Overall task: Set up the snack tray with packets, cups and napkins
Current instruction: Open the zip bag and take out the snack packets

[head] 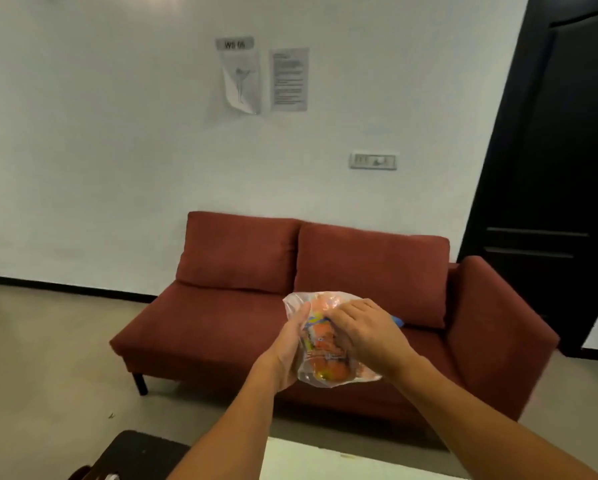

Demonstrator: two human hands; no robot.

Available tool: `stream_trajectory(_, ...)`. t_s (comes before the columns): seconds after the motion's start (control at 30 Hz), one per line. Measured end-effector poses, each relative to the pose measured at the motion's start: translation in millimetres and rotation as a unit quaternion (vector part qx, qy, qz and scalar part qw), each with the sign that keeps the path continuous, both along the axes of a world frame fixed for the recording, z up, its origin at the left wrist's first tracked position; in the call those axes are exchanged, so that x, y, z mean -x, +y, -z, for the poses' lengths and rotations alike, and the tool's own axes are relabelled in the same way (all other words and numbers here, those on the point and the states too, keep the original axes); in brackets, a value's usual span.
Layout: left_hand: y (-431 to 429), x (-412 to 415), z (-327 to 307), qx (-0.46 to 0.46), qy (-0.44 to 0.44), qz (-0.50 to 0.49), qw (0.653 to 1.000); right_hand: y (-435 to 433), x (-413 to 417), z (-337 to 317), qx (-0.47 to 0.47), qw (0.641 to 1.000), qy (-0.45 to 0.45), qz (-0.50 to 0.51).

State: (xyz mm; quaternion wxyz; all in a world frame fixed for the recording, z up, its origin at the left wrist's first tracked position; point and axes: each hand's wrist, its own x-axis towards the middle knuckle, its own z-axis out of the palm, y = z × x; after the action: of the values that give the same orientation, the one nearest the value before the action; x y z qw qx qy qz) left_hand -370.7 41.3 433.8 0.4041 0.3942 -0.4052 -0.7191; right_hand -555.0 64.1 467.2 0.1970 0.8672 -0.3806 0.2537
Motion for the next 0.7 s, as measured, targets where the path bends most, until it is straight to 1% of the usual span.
stream_trajectory(0.07,14.7,21.0,-10.9,0.041,-0.078,-0.005,0.996,6.7,14.3,-23.0,-0.011,0.999,-0.019,0.035)
stream_trajectory(0.17,26.1,37.2,-23.6,0.105,-0.175,-0.001,0.979,9.0,31.9,-53.5,-0.035,0.996,-0.032,0.076)
stream_trajectory(0.23,25.9,36.4,-36.1,0.181,-0.224,-0.059,0.956,9.6,41.5,-70.1,-0.077,0.99,-0.07,0.093)
stream_trajectory(0.3,21.8,34.2,-52.4,0.261,-0.213,-0.105,0.936,8.9,45.1,-83.3,-0.112,0.985,-0.085,0.102)
stream_trajectory(0.37,18.1,33.2,-74.8,0.339,-0.195,-0.101,0.915,8.9,44.4,-96.0,-0.136,0.981,-0.095,0.096)
stream_trajectory(0.47,11.8,36.4,-101.8,0.434,-0.21,-0.137,0.865,8.8,40.5,-114.8,-0.157,0.98,-0.086,0.085)
stream_trajectory(0.5,10.4,36.3,-108.6,0.453,-0.207,-0.15,0.854,8.5,39.1,-121.4,-0.157,0.98,-0.088,0.088)
stream_trajectory(0.57,8.3,35.2,-117.7,0.475,-0.191,-0.158,0.844,8.2,34.9,-134.4,-0.151,0.978,-0.104,0.098)
stream_trajectory(0.67,2.4,31.9,-122.4,0.51,-0.196,-0.164,0.821,9.6,24.6,-151.6,-0.146,0.978,-0.115,0.1)
stream_trajectory(0.7,-0.2,30.1,-123.4,0.511,-0.193,-0.168,0.821,9.9,20.4,-156.8,-0.146,0.978,-0.111,0.099)
